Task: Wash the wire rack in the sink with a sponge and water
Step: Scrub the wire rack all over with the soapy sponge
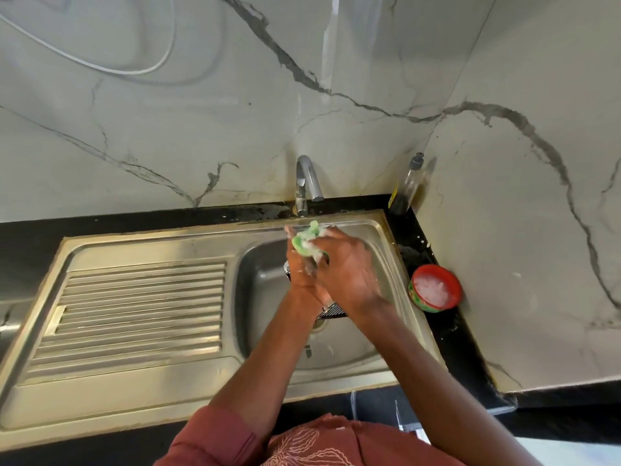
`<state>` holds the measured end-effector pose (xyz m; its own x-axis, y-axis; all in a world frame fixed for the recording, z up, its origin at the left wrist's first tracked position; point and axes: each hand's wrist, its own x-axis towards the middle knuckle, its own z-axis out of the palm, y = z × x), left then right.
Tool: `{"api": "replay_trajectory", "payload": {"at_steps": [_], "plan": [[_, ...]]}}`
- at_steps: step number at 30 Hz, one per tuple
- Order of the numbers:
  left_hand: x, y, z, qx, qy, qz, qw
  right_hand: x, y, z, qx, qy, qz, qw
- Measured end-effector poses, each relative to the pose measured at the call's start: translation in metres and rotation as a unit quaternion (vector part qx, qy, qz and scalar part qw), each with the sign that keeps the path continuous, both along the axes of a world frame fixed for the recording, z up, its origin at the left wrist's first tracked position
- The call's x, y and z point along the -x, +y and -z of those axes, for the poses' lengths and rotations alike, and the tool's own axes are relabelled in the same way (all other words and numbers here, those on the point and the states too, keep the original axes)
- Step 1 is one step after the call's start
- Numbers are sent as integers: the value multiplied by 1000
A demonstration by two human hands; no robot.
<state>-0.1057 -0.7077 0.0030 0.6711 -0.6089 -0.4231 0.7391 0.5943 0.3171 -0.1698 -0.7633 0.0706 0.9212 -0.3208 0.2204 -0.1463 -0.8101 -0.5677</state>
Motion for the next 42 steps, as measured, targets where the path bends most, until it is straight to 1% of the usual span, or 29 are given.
{"api": "replay_trajectory", "payload": {"at_steps": [1,3,4,5,7,9,11,12,15,16,18,19,20,22,23,25,26,27,28,29,31,32,34,35,37,38,40,42], "plan": [[-5,4,1,-21,21,5,1000,12,0,5,5,14,-9,1000],[-19,10,9,-116,85,-3,990,32,-3,12,-20,41,-14,999],[-23,10,14,-137,106,-8,985,35,-6,14,-30,51,-11,998],[-22,10,11,-140,105,-3,985,32,-8,15,-35,56,-9,998],[-12,5,8,-139,33,18,990,15,-6,12,-20,43,2,999],[-3,0,9,-96,-9,3,995,-7,-3,7,-1,5,24,1000],[-1,-1,10,-71,-10,0,997,-16,-1,4,-8,-11,29,999],[-5,0,14,-85,-5,0,996,-13,0,2,-13,-6,17,1000],[-14,12,5,-77,1,10,997,16,-1,6,-4,55,-28,998],[-21,15,6,-92,27,-3,995,25,-5,7,-8,79,-31,996],[-28,20,6,-156,71,-45,984,32,-17,8,-7,105,-6,994],[-31,21,9,-162,71,-53,983,29,-22,7,-3,94,18,995],[-31,19,10,-164,58,-47,984,24,-28,5,-1,64,47,997],[-27,14,13,-204,12,-28,978,11,-38,3,-10,2,96,995],[-25,12,16,-207,-2,-27,978,6,-39,2,-20,-10,105,994],[-16,6,14,-189,-30,6,982,-1,-30,5,-39,-5,73,997],[-15,4,13,-158,-39,16,986,-2,-22,7,-36,-10,45,998],[-14,4,11,-149,-41,22,988,-2,-16,7,-22,-20,22,999],[-13,2,8,-137,-47,27,989,-2,-12,7,-12,-33,16,999],[-14,2,7,-130,-32,24,991,-4,-11,6,-5,-39,25,999],[-11,0,1,-163,-27,7,986,-7,-10,1,16,-39,56,998],[-10,-1,-2,-191,-44,20,980,-6,-7,1,30,-33,56,997],[-11,-1,-2,-178,-74,24,981,5,6,0,47,-15,17,999],[-13,2,-3,-191,-79,4,978,14,11,2,48,-8,-9,999],[-21,8,1,-179,-26,-41,983,32,8,7,32,11,-35,999],[-26,10,7,-166,-10,-64,984,36,1,10,33,21,-22,999],[-29,10,6,-162,2,-83,983,37,-16,20,36,27,41,998],[-27,4,4,-174,11,-56,983,29,-26,28,28,5,97,995]]}}
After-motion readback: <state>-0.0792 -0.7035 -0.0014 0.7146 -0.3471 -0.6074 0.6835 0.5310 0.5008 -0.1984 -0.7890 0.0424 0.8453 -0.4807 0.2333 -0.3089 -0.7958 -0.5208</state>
